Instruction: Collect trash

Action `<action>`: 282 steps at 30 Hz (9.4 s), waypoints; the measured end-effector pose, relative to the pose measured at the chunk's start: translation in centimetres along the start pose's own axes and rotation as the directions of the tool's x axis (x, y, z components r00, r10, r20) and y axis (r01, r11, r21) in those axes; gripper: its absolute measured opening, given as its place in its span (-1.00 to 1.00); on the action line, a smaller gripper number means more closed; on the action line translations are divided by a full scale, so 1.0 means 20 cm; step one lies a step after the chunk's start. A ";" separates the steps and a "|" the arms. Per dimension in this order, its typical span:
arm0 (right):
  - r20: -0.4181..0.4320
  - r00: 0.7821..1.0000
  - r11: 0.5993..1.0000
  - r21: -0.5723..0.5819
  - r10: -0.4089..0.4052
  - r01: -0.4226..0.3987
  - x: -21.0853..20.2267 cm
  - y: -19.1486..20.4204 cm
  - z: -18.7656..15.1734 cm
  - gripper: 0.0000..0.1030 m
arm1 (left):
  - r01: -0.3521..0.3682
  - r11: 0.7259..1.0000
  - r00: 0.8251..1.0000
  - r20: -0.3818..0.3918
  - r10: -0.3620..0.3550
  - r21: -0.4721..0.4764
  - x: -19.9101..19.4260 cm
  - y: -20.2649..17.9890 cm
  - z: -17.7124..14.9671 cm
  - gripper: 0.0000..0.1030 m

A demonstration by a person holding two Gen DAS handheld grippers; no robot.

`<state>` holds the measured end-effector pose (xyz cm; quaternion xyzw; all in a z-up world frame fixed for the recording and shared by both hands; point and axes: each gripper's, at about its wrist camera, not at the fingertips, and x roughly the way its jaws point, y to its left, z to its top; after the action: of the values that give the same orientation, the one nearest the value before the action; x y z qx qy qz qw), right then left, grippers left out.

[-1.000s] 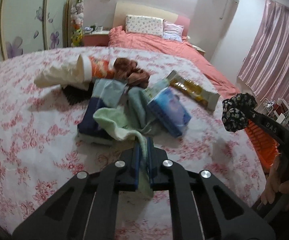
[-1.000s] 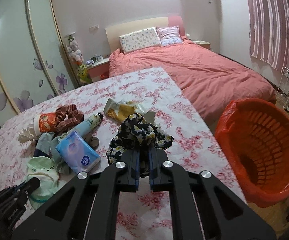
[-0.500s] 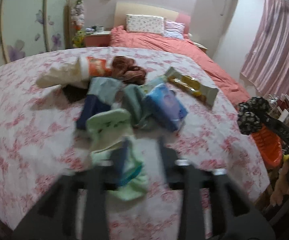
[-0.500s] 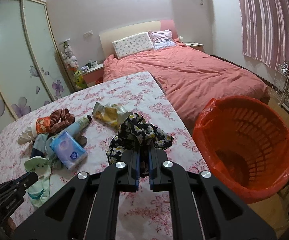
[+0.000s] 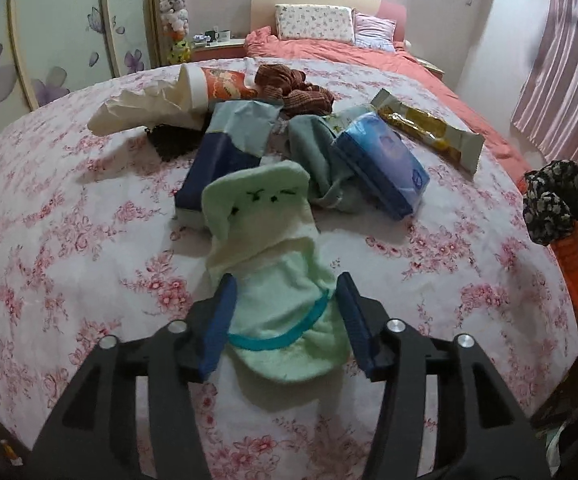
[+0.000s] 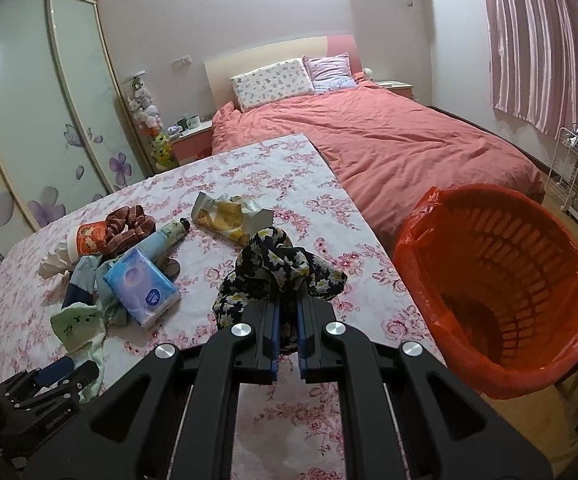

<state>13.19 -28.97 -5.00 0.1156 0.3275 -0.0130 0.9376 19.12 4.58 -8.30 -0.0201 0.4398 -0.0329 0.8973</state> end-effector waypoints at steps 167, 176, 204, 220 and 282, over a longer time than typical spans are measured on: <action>-0.230 0.973 0.988 -0.149 0.011 -0.046 0.46 0.41 -0.03 0.38 | -0.012 0.999 1.000 0.002 0.012 -0.032 0.29 0.26 0.34 0.38; -0.228 0.973 0.989 -0.134 0.026 -0.058 0.46 0.41 -0.04 0.39 | 0.015 0.999 1.000 0.002 -0.014 -0.048 0.29 0.28 0.34 0.62; -0.117 0.989 0.995 -0.046 0.087 -0.093 0.21 0.23 0.02 0.01 | 0.026 1.000 0.998 0.060 -0.026 -0.003 0.13 0.19 0.36 -0.50; 0.134 0.991 0.998 0.064 0.010 -0.019 -0.24 -0.13 0.10 0.01 | 0.204 0.975 0.963 0.163 -0.216 0.089 -0.26 -0.34 0.36 -0.50; 0.075 0.991 0.974 0.202 -0.114 0.097 -0.10 -0.62 0.11 0.32 | 0.083 0.977 0.993 0.071 -0.098 0.196 0.10 -0.70 0.31 0.78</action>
<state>11.70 -41.63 -4.71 0.1902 0.2895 -0.1005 0.9327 24.60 -9.39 -5.13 0.0458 0.3968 -0.1155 0.9095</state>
